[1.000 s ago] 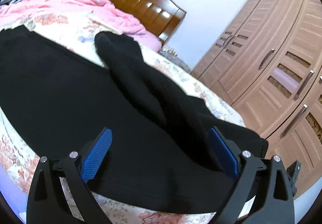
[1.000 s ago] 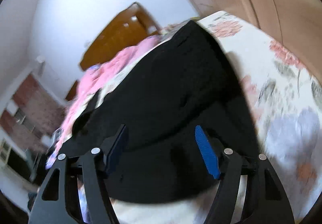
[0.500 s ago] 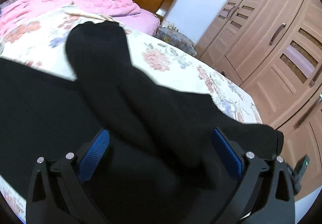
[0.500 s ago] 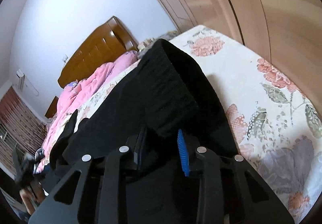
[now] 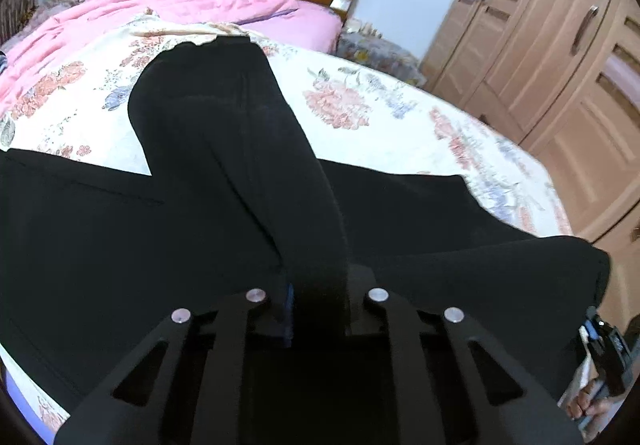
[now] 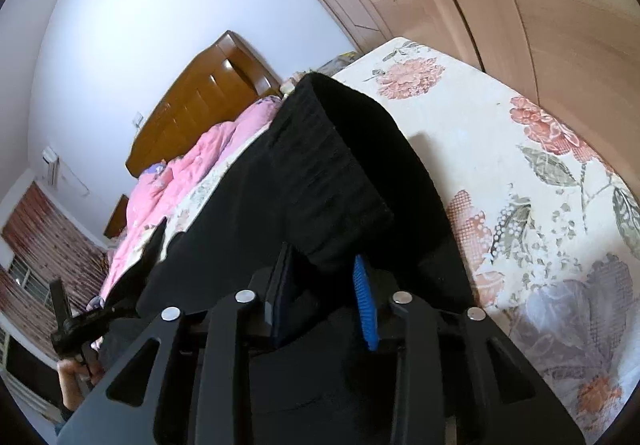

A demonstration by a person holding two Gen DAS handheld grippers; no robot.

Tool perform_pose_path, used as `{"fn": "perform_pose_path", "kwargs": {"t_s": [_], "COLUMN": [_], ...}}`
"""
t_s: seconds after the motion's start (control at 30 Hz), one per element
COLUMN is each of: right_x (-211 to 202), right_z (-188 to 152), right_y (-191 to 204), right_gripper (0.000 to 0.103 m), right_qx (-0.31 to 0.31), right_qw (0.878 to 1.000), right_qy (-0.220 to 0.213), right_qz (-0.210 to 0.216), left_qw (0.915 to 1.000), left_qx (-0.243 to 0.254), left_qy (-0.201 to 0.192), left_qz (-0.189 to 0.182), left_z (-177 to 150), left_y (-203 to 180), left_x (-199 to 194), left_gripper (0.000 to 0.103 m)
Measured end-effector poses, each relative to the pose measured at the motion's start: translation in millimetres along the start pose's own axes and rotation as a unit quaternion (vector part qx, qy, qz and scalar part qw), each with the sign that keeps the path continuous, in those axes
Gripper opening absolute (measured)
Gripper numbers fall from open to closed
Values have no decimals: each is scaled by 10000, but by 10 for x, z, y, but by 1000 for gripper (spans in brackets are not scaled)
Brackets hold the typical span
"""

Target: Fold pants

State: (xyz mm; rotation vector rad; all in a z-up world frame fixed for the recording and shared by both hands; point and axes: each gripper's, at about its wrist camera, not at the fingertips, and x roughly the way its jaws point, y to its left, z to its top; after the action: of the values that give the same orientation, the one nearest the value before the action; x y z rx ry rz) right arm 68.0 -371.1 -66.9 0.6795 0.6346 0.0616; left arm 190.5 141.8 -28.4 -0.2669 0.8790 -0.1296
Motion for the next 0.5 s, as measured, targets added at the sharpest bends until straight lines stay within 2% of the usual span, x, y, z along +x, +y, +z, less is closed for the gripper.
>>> {"fn": "perform_pose_path", "kwargs": {"t_s": [0.13,0.2,0.27,0.3,0.37,0.43,0.5], "right_x": [-181,-196,-189,-193,-270,-446,-588], "right_z": [43,140,305,378,505,526,460], "right_y": [81,86,119,142,227,361,422], "right_gripper": [27,27,26,22,21,18,18], "right_qx": [39,155,225,270,318,131,-107], "right_qw": [9997,9990,9981,9974,9950,9931,9925], "right_qy": [-91,-27,-30,-43,-140,-336,-474], "right_qz": [222,420,566,670,938,1120,1120], "left_qw": [9983,9976,9960,9946,9913,9848,9772], "left_qx": [-79,-56,-74,-115,-165,-56,144], "left_qy": [-417,-476,-490,-556,-821,-1275,-1631], "left_qz": [-409,-498,-741,-870,-1012,-1180,-1354], "left_z": [79,226,435,529,663,647,391], "left_y": [31,38,45,60,99,91,116], "left_x": [-316,-380,-416,-458,-651,-958,-1261], "left_gripper": [14,14,13,12,12,12,11]}}
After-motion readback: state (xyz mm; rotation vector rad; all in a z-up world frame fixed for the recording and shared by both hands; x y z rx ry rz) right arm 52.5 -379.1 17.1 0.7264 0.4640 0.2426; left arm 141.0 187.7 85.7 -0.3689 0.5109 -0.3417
